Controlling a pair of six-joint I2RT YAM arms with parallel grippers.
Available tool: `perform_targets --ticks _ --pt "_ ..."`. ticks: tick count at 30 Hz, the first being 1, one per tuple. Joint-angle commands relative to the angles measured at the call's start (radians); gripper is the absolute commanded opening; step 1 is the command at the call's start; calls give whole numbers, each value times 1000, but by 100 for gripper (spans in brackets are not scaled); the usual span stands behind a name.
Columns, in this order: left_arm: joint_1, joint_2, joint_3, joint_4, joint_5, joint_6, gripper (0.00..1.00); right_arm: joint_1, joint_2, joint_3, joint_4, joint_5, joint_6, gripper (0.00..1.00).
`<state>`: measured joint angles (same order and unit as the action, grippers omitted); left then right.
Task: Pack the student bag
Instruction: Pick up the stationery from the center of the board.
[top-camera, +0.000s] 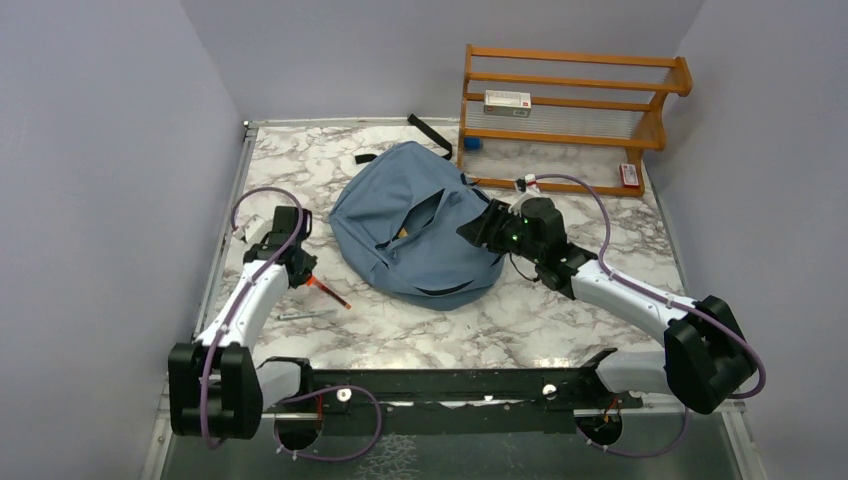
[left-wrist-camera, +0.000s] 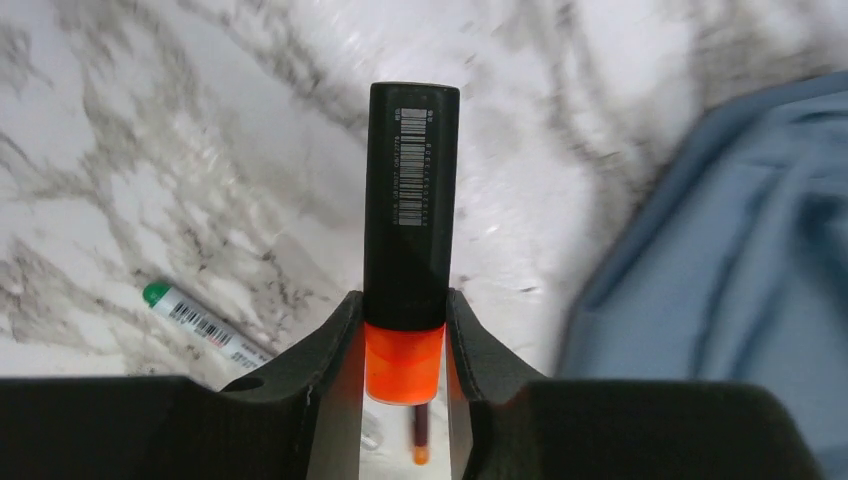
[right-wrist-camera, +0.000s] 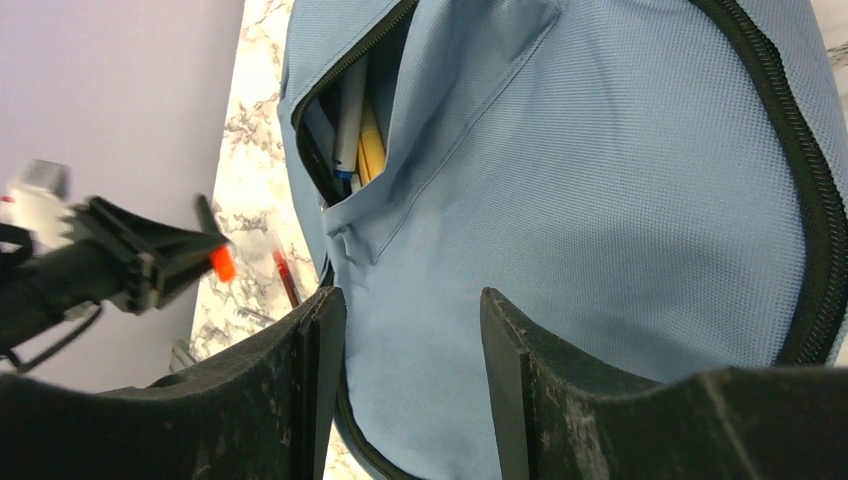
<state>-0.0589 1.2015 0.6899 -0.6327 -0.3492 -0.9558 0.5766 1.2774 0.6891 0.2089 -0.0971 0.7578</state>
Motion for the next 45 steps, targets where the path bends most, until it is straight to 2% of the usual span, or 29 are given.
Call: perform_targets --ticks 1,3,5,7,10,15,19,23,31,34,42,43,45 --pt "8 -113 141 48 -27 119 0 3 -17 44 -19 12 -21 56" --pt "7 -118 194 105 59 220 0 3 -7 62 -11 -21 -21 56" --pt "6 -127 217 224 251 307 0 3 11 87 0 -83 -23 56" --pt "-4 -130 212 347 429 329 0 2 38 119 26 -170 -13 57" --pt "-74 -94 185 524 570 302 0 3 87 156 94 -277 44 57" --pt "-292 12 201 683 587 297 0 2 167 211 219 -330 106 58" --pt "-402 82 204 772 643 284 0 2 189 262 193 -301 86 68" --pt "-473 111 212 803 662 302 0 2 187 279 140 -249 65 69" --pt "-511 115 205 822 703 342 0 2 176 257 92 -170 69 66" --pt "-521 111 200 828 708 350 0 2 178 251 97 -161 82 59" --pt "-527 121 205 821 696 384 0 2 171 225 133 -181 95 27" --pt "-526 128 212 811 696 397 5 2 165 219 135 -173 93 20" --pt "-526 139 234 779 694 431 25 2 147 212 112 -128 91 8"
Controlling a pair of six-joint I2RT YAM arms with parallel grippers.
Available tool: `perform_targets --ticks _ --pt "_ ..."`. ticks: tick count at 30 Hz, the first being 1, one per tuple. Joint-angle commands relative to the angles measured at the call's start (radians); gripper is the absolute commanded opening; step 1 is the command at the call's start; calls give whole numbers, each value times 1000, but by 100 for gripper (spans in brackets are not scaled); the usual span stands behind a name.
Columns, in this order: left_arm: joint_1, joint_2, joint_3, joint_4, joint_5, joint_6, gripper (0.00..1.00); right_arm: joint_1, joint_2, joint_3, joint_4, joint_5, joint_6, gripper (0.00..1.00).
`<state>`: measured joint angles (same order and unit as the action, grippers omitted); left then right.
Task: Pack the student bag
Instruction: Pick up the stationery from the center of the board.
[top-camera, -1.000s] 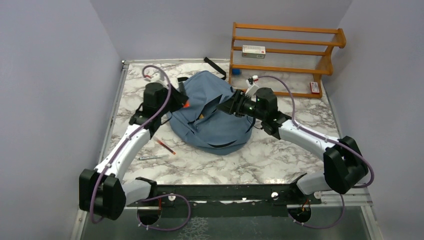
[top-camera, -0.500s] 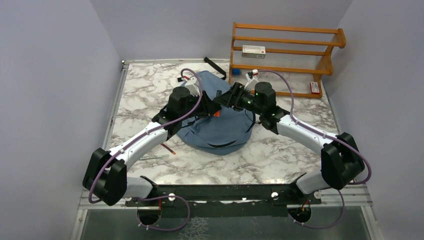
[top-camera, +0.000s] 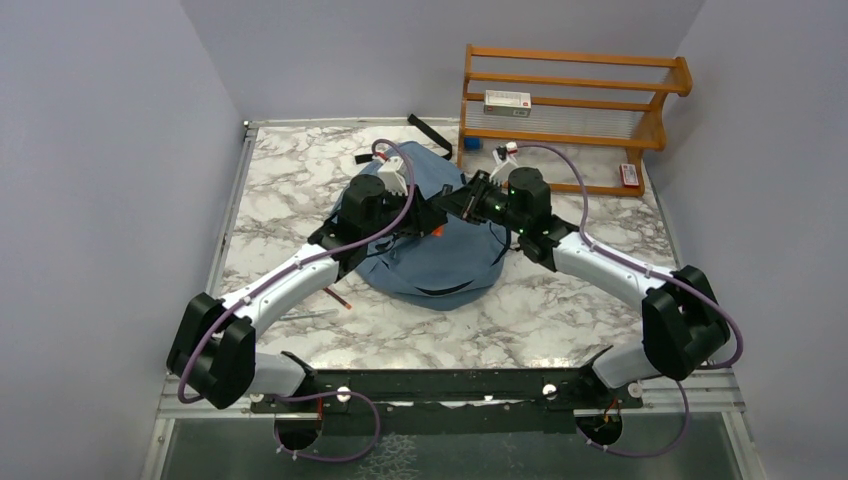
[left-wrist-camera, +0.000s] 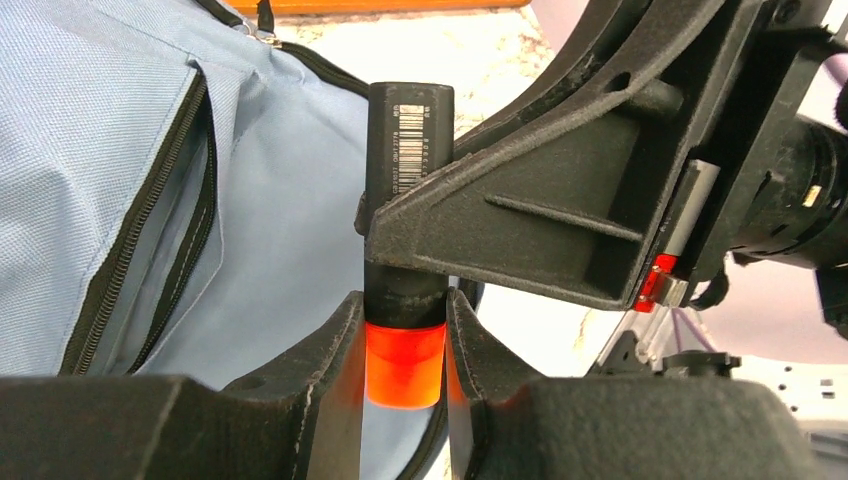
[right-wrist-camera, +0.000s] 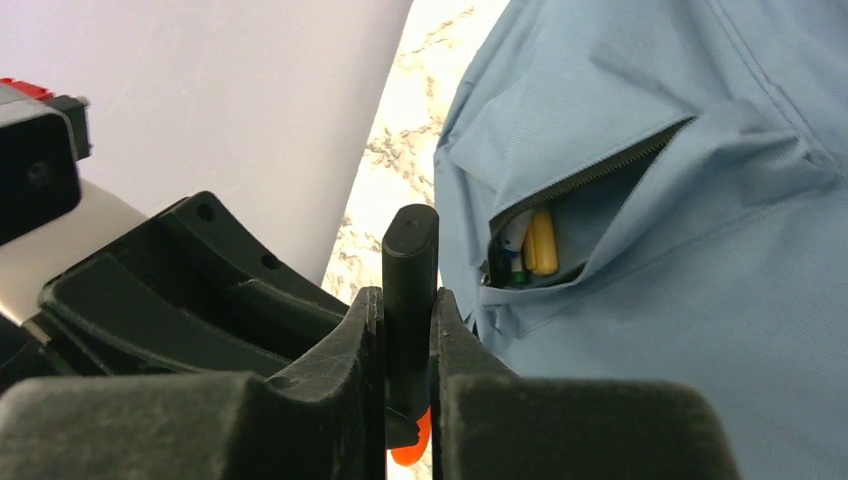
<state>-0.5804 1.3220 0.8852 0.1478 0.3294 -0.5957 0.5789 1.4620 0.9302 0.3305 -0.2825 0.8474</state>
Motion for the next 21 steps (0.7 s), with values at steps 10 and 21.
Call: perform_targets --ticks 10,21 --pt "-2 37 189 -300 -264 407 68 -1 -164 -76 -194 379 -9 0" --pt "-25 209 294 -406 -362 651 73 0 -181 -120 -198 326 -2 0"
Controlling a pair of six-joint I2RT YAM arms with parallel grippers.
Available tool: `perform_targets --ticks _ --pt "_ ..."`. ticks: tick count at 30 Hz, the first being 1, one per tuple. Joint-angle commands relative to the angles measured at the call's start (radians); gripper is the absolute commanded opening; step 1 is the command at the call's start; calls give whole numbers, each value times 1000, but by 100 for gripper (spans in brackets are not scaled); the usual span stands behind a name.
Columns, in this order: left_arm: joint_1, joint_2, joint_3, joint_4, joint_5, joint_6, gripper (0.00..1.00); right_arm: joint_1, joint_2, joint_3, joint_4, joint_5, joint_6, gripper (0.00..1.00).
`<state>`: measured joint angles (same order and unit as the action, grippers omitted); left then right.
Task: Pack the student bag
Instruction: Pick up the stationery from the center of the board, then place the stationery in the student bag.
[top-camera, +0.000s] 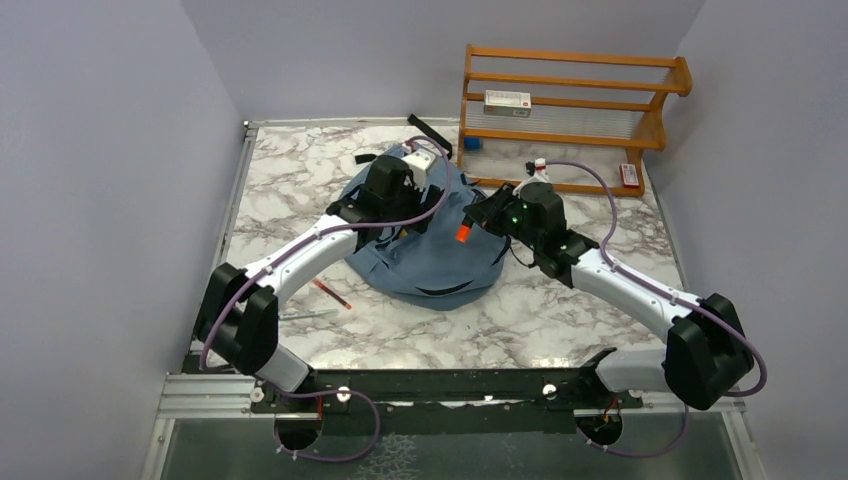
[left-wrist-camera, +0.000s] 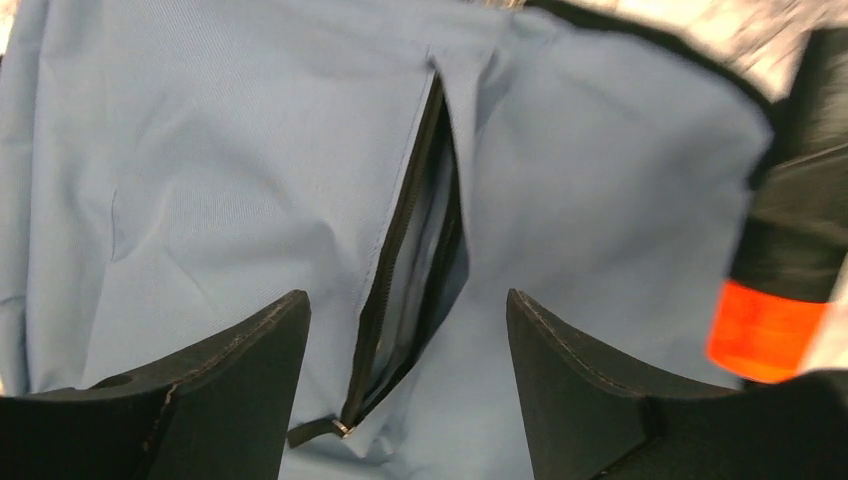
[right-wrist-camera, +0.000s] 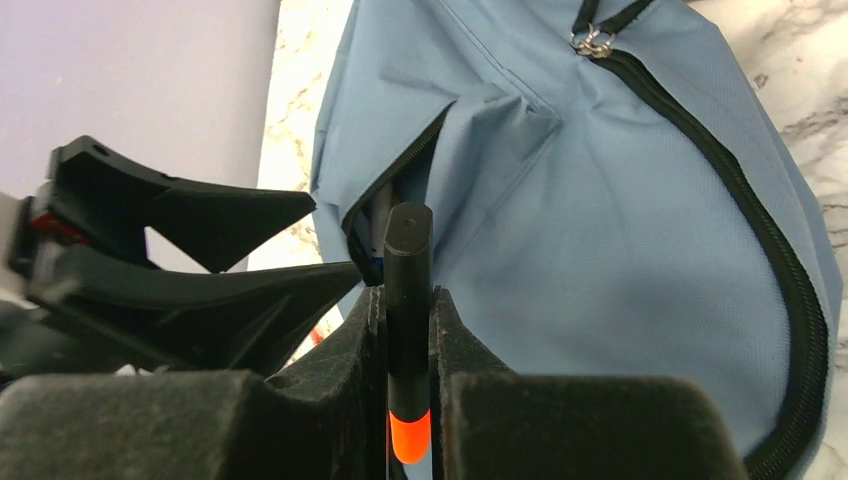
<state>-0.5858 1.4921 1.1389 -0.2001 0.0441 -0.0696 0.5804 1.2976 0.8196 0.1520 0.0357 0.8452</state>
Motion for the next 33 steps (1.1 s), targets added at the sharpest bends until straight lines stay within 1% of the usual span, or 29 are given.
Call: perform_targets --ticks 1,6,9,11,15,19,21,22,23,26,29,33 --pt "-27 52 46 -62 -102 137 74 -2 -19 -9 -24 8 0 1" --pt "-61 113 75 -95 -277 181 74 -2 -38 -11 -33 6 -16 1" --pt "-68 135 85 -101 -364 192 72 -2 -39 -14 -30 -3 -18 0" --pt "-69 147 90 -102 -399 200 67 -2 -37 -15 -18 -26 -19 0" --pt "-69 166 102 -101 -447 209 57 -2 -17 -20 28 -119 -25 0" --pt "-68 171 115 -101 -449 207 38 -2 19 -14 65 -195 -16 1" --pt "-69 165 118 -96 -445 202 26 -2 48 -7 92 -240 6 1" --pt "-69 159 120 -92 -442 198 18 -2 66 5 97 -268 16 2" --pt "-69 152 120 -91 -438 194 13 -1 89 20 97 -297 23 2" --pt "-68 124 120 -86 -413 180 1 -1 162 72 101 -380 61 2" --pt "-69 102 120 -83 -380 159 0 -1 243 116 119 -434 101 2" --pt "-68 82 127 -85 -330 128 0 -1 349 198 89 -493 141 2"
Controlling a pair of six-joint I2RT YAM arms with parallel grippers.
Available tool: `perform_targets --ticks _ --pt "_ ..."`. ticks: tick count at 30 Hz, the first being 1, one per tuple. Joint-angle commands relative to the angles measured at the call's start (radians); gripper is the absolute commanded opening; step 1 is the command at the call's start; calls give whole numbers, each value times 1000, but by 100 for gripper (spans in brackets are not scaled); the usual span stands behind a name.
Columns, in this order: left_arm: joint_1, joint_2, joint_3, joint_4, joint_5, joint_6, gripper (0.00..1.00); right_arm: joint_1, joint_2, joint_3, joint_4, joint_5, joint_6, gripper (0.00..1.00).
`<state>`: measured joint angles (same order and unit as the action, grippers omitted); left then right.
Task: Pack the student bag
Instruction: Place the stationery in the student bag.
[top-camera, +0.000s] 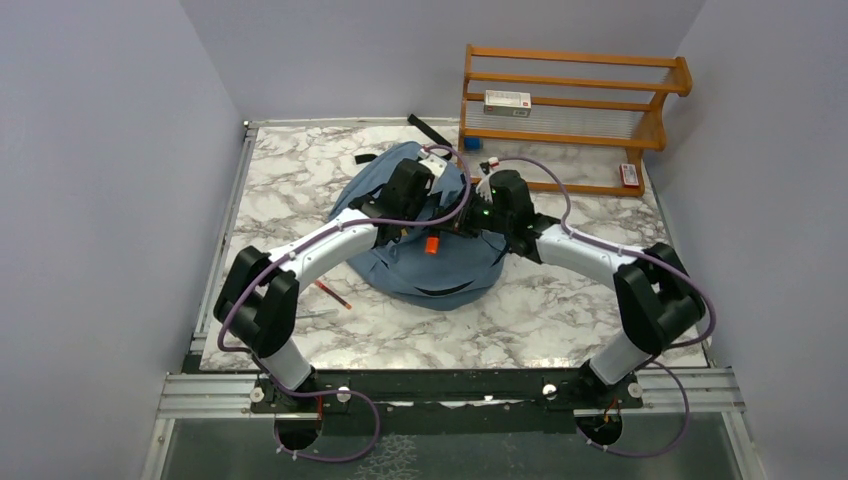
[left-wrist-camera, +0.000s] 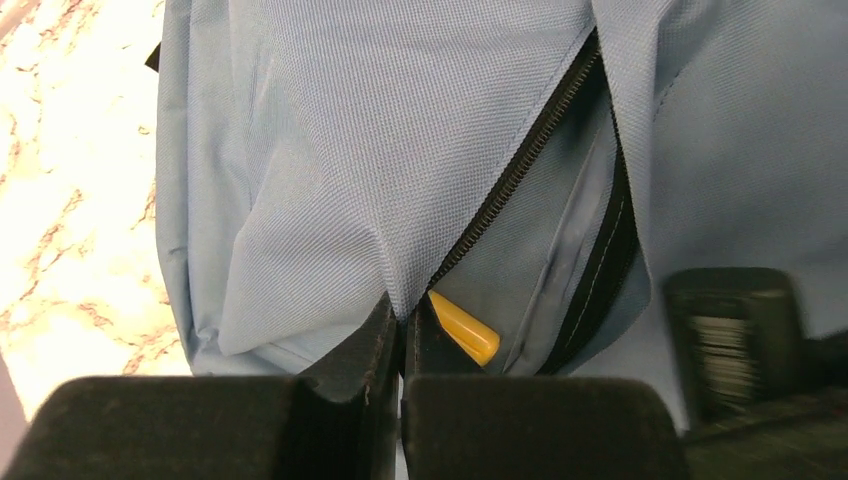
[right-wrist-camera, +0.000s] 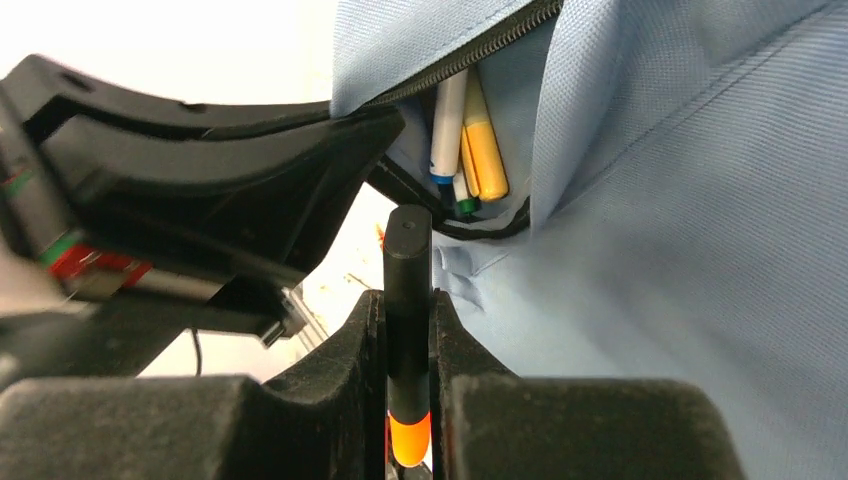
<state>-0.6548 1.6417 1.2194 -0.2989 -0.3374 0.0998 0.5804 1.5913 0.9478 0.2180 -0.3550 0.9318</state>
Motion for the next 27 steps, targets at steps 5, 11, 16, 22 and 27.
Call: perform_targets --ticks 5,11,16,22,27 --pt "0 -92 49 12 92 -72 0 -1 127 116 14 -120 87 1" --pt "0 -100 58 3 150 -95 0 0 196 170 2 -145 102 1" --pt "1 -102 53 2 179 -126 0 -2 243 219 1 -118 99 1" --pt "1 -94 60 -18 201 -138 0 -7 292 230 95 -17 126 1" --pt "0 -82 69 -31 217 -137 0 -8 324 242 175 135 125 3"
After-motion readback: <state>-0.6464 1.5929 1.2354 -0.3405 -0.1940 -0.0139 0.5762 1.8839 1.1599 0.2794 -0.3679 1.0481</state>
